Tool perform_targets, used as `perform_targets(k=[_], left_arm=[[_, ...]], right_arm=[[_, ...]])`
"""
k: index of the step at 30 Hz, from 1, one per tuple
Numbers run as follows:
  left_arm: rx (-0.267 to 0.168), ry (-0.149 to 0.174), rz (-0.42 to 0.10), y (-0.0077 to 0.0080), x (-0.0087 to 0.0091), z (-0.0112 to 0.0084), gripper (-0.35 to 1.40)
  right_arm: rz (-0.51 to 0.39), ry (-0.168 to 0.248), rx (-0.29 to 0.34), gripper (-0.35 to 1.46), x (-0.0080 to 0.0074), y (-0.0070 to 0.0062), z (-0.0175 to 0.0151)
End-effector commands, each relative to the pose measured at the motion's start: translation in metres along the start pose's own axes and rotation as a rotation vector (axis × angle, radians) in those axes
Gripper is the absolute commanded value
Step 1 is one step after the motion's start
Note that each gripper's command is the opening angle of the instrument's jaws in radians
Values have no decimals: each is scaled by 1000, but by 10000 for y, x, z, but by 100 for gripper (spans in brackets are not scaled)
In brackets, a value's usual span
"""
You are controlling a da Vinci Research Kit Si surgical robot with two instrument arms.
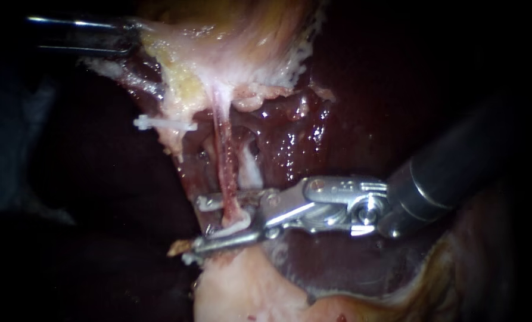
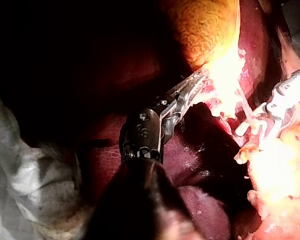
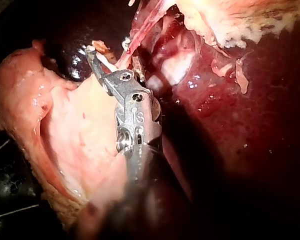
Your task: Clipping first clip right tube
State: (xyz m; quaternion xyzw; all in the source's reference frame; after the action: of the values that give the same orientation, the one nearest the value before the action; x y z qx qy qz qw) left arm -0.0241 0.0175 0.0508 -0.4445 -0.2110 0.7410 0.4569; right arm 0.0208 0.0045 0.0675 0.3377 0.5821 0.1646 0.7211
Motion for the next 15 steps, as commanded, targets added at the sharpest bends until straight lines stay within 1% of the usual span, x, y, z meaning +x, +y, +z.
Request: perform_targets(k=[1, 3, 5, 8, 11, 13, 15], left_arm=[[1, 0, 0, 0, 0, 0, -35], [4, 1, 0, 0, 0, 1, -35], [3, 1, 1, 0, -1, 1, -35], [3, 1, 1, 0, -1, 1, -35], [3, 1, 1, 0, -1, 1, -35], [3, 1, 1, 0, -1, 1, -35], [3, 1, 1, 0, -1, 1, -35]], right_arm=[[6, 3, 4, 49, 2, -4, 0], [10, 11, 24, 49, 4, -14, 2], [13, 12, 58, 48, 6, -23, 5], [15, 6, 102, 47, 8, -34, 8], [12, -1, 141, 46, 10, -42, 11], [14, -6, 159, 45, 11, -44, 11], [23, -5, 152, 42, 12, -45, 11]])
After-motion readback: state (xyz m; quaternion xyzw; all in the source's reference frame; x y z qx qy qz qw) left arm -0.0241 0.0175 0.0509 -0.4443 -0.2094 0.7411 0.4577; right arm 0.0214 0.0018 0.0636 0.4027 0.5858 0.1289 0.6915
